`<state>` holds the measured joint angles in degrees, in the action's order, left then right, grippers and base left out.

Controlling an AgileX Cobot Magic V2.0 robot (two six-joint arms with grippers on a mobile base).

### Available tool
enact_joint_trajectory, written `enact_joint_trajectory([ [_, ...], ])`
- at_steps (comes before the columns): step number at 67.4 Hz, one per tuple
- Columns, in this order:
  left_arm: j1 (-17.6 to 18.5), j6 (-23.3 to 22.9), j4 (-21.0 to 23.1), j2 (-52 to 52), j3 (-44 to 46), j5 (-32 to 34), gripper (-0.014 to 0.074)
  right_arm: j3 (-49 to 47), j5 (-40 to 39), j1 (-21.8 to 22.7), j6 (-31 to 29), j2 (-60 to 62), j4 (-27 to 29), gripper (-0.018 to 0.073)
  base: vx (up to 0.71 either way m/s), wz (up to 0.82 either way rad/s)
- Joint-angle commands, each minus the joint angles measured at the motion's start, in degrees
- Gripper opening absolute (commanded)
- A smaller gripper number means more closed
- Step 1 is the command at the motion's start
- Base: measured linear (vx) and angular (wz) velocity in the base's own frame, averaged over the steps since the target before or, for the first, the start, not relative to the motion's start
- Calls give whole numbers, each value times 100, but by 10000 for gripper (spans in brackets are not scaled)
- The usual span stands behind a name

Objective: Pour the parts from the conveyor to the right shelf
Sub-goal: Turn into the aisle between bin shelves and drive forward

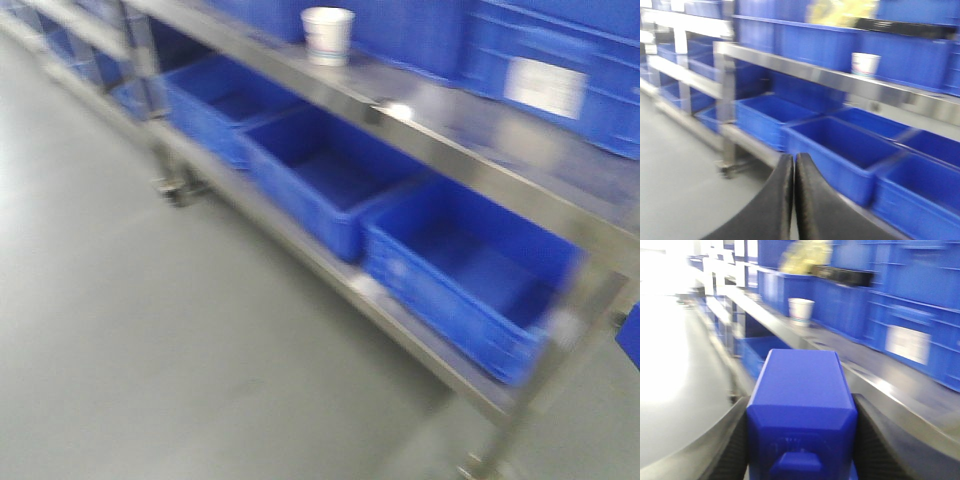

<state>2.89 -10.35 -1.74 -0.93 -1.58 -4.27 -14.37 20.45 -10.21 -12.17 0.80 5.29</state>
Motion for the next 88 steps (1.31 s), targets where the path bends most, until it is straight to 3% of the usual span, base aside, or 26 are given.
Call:
enact_joint_trajectory([
  [1, 16, -25, 49, -41, -123, 427, -6, -161, -442, 30, -30, -4, 1, -1, 24, 98],
  [51, 16, -25, 49, -41, -123, 427, -6, -161, -442, 30, -30, -4, -4, -1, 17, 83],
  [88, 16, -25, 49, -41, -123, 427, -6, -161, -442, 30, -30, -4, 1, -1, 11, 23],
])
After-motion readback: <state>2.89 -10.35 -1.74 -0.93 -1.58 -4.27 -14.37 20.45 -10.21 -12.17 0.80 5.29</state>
